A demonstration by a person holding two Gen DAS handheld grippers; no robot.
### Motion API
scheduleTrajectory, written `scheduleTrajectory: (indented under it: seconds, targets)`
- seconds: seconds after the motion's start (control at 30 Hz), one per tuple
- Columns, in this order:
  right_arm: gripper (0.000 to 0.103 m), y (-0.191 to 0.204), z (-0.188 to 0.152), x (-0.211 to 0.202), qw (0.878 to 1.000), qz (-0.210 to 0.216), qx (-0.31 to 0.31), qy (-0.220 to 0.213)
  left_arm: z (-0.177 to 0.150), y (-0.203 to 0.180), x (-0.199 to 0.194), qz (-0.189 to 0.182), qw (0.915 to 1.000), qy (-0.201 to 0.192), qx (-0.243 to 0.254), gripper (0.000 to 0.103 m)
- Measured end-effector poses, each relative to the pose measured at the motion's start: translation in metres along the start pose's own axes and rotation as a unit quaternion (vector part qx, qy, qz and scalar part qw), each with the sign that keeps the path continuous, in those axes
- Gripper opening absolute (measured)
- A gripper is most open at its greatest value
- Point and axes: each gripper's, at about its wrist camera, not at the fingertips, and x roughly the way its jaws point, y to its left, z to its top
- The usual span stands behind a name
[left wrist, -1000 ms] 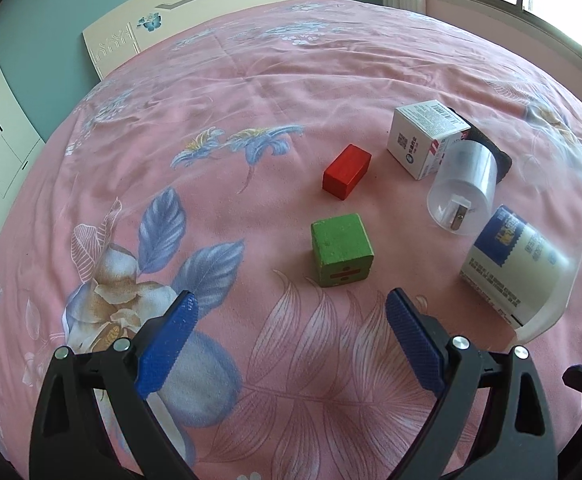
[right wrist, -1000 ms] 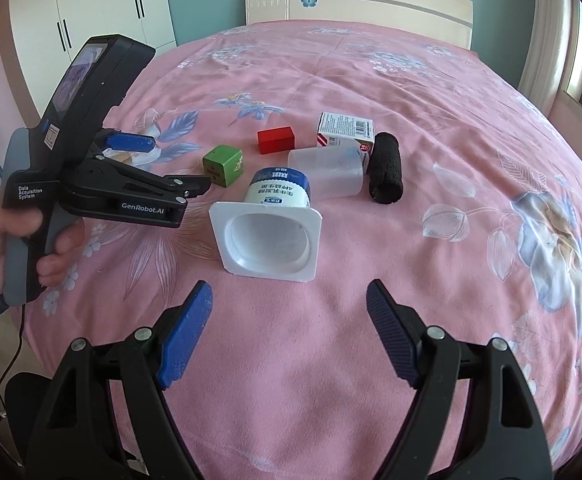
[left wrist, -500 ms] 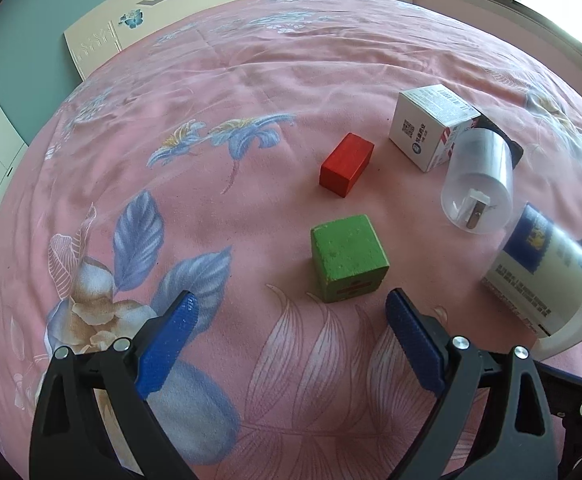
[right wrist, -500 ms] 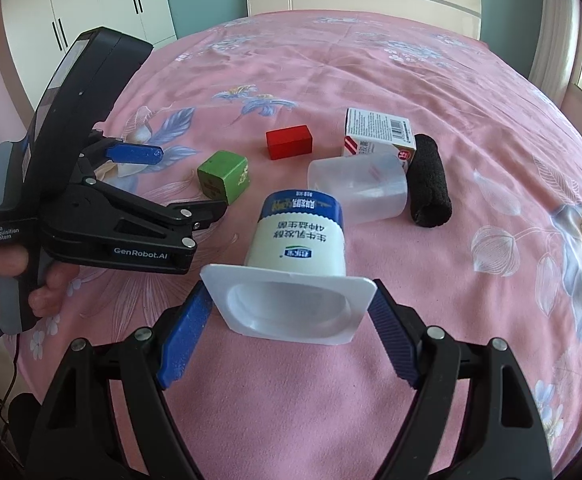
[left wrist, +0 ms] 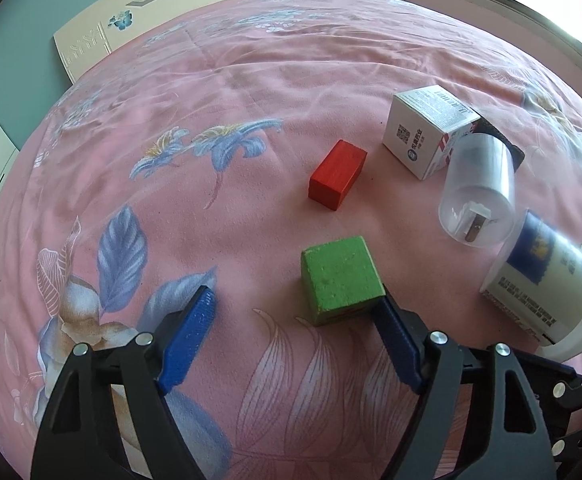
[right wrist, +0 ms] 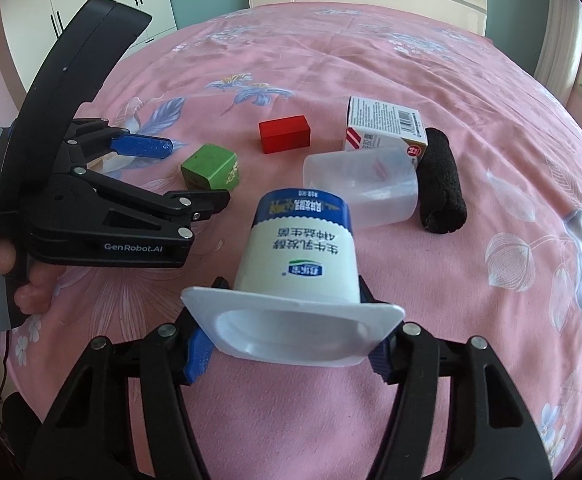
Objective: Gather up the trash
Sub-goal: 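Grasp the white yogurt cup with the right tool while the left tool grasps the green cube, then carry the yogurt cup and green cube with both tools over the trash bin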
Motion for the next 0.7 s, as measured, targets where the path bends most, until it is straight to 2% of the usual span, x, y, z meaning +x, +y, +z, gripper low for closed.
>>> scheduleTrajectory:
  seconds: [0.2,0.27,0.37,0.47,0.7]
  targets:
    - [0.062,-0.002,0.001,0.001,1.0,0.0,-0.003,0.002,0.001,-0.007,0.0,0.006,0.9999,-0.001,0.011,0.059]
    - [0.062,-0.002,-0.001,0.0,1.0,0.0,-0.002,0.003,0.0,-0.009,0.0,0.0,0.9999,0.001,0.013,0.048]
    - [0.062,-0.003,-0.002,-0.001,1.0,0.001,-0.003,0.002,0.0,-0.012,-0.001,-0.002,0.9999,0.001,0.017,0.037]
    - [0.062,-0.004,-0.003,-0.002,1.0,0.001,-0.005,0.003,-0.001,-0.016,-0.001,0.001,0.9997,0.001,0.024,0.032]
    - [0.062,-0.007,-0.005,-0.006,1.0,-0.001,-0.005,0.002,-0.004,-0.018,-0.004,0.008,0.9997,-0.001,0.023,0.032]
